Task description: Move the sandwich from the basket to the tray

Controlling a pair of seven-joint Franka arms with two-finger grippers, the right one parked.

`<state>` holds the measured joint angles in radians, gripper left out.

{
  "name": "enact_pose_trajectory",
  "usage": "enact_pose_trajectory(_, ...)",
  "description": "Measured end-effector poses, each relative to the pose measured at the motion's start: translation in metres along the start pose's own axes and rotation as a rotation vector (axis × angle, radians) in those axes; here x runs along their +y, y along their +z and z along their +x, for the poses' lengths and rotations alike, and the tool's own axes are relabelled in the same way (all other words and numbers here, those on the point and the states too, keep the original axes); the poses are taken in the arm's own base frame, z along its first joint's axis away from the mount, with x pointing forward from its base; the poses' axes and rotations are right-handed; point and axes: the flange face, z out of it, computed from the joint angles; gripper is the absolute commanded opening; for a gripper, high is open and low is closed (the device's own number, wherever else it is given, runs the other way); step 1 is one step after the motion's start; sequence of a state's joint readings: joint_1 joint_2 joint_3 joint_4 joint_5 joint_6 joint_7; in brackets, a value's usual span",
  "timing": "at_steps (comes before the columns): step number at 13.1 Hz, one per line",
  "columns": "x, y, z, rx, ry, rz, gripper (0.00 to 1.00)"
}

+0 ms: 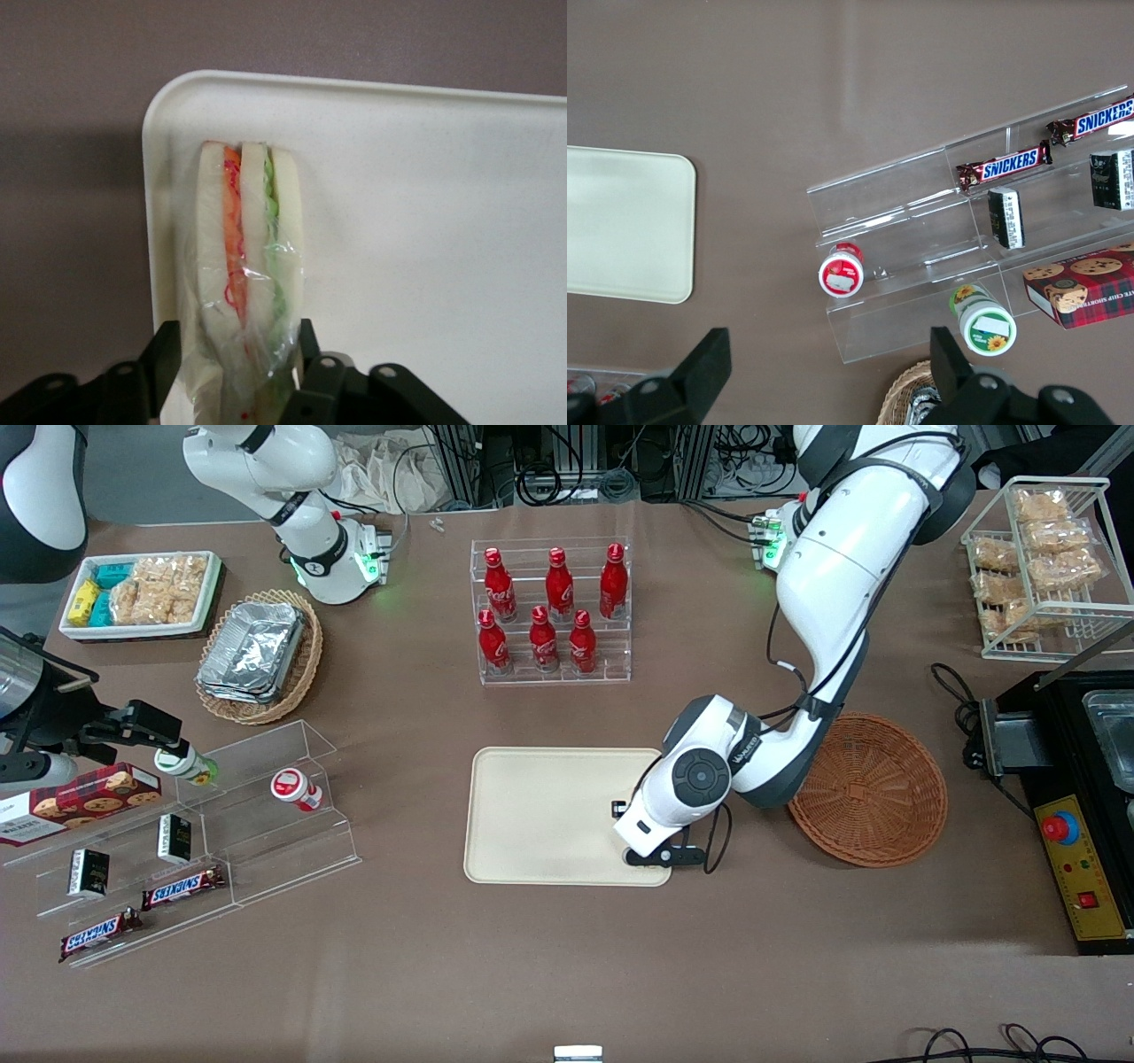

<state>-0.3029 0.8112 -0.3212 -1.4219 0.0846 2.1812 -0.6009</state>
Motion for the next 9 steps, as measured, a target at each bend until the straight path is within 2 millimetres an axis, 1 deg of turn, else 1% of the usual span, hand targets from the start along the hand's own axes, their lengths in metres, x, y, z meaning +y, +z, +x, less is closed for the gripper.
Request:
enact_pose_trajectory(1, -0.001, -0.003, 0.002, 0.006, -0.003, -0.002, 1.0)
enact_pose_trajectory(2, -0.002, -0.01, 0.006, 0.018, -0.007, -0.006, 1.0)
enact_pose_trajectory(3, -0.005, -0.022, 0.011, 0.036, -0.015, -0.008, 1.0)
enact_pose_trajectory(4, -0.011, -0.041, 0.016, 0.048, -0.024, -0.003, 1.0)
enact_pose_trajectory(5, -0.021, -0.066, 0.021, 0.056, -0.039, 0.006, 1.0)
enact_pose_trajectory(6, -0.037, -0.097, 0.026, 0.062, -0.063, 0.019, 1.0)
enact_pose_trajectory(8, -0.087, -0.172, 0.029, 0.068, -0.127, 0.052, 1.0)
enact_pose_trajectory(9, -0.11, -0.211, 0.025, 0.079, -0.155, 0.067, 1.0)
